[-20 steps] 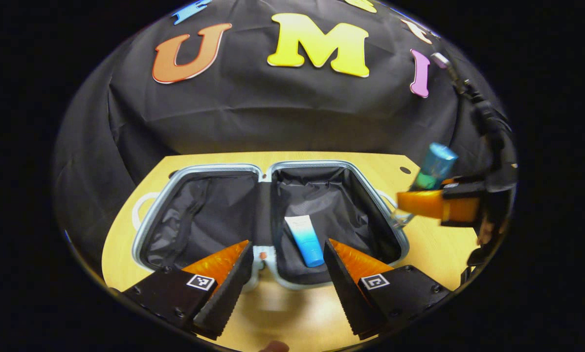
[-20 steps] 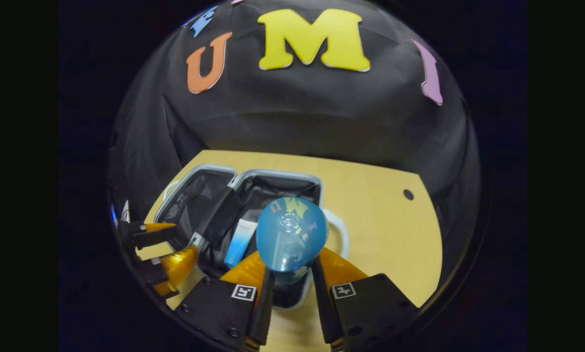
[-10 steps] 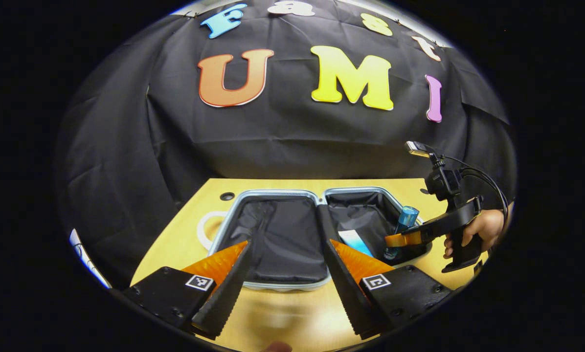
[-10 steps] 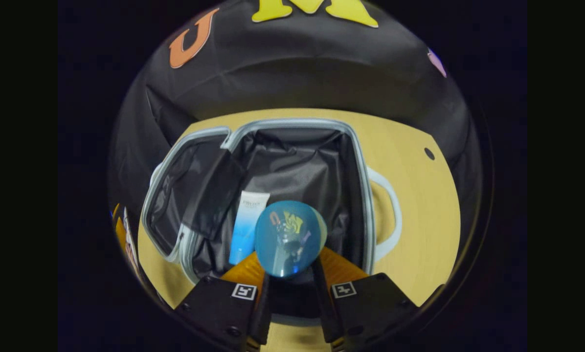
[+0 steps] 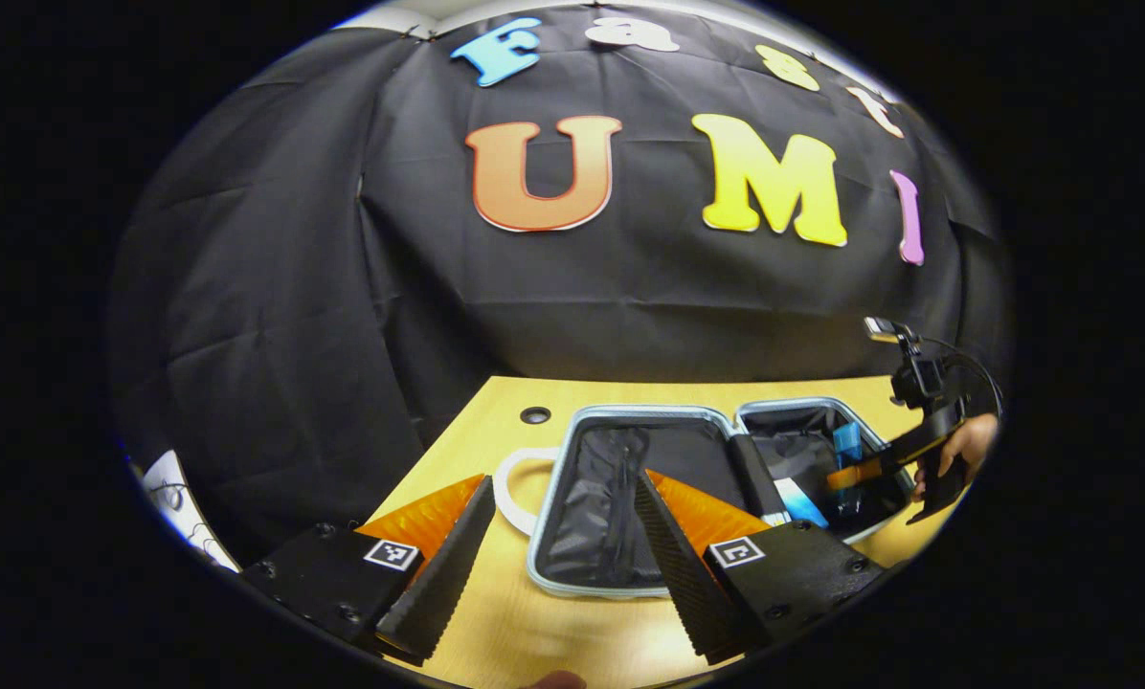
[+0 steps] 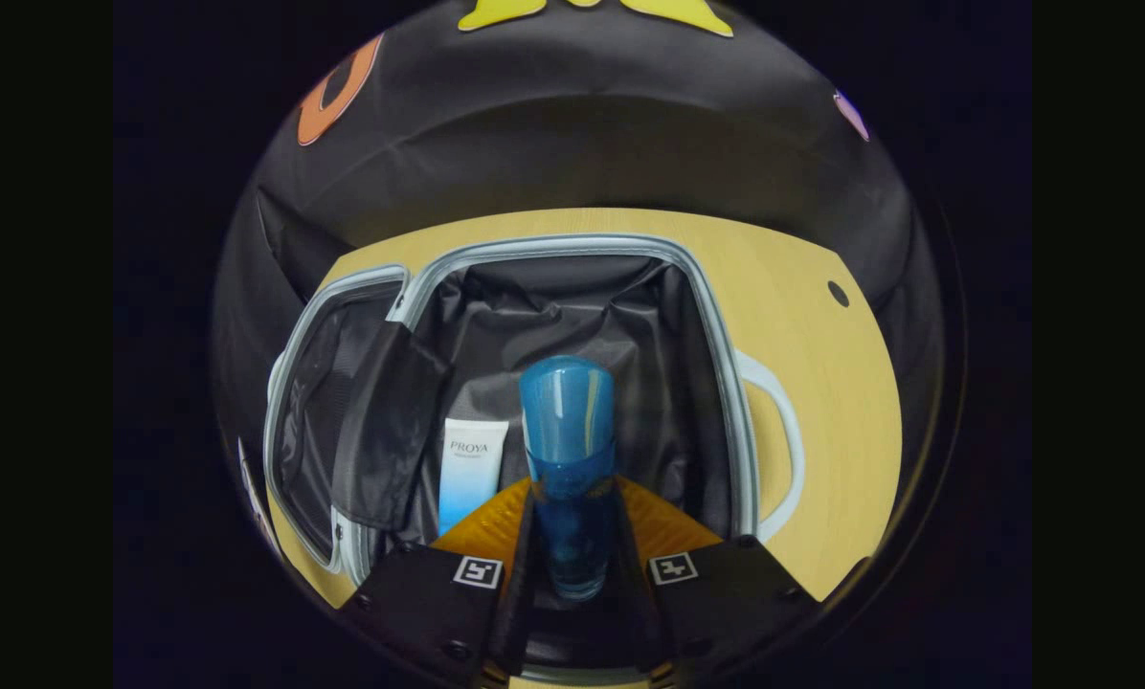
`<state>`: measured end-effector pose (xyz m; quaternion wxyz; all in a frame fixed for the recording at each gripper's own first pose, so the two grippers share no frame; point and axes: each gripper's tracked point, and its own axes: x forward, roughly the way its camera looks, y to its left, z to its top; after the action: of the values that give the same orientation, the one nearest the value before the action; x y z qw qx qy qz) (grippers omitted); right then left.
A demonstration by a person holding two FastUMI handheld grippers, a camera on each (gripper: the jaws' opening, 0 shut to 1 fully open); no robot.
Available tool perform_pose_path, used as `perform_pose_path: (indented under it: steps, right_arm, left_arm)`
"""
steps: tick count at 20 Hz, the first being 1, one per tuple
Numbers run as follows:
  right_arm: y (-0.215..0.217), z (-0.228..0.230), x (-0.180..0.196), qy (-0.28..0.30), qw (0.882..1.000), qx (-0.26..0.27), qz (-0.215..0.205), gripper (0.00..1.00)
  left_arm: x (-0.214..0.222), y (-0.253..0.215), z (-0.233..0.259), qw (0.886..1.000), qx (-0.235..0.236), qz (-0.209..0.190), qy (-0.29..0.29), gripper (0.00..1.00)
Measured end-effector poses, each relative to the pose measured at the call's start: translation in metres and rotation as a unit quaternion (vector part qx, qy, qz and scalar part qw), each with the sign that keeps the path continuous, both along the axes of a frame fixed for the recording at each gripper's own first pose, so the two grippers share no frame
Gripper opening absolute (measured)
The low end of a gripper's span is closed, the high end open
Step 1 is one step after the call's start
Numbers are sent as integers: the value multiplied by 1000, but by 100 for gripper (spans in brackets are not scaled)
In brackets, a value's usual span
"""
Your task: First open the suitcase, pack the skin care products into it, and then close the suitcase.
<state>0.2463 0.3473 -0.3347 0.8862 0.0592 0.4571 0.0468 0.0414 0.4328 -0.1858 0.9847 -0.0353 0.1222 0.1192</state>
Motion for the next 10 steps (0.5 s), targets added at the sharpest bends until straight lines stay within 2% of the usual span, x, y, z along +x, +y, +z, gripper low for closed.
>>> perform_pose_path:
  steps: [3,5,8,10]
  right_arm:
    - [3,-7,0,10,1000,-7,-2,36]
    - [3,-14,-1,24,1000,-10,-11,39]
    - [5,-16,0,31,999,-7,-24,37]
    - [4,-13,3,27,999,-12,-21,42]
  left_arm:
    - [19,21,-7,999,-35,8,-18,94]
    - [29,33,-23,997,-69,16,-18,94]
    - [39,47,-52,989,-141,33,-12,94]
    - [42,51,-71,983,-177,46,3,97]
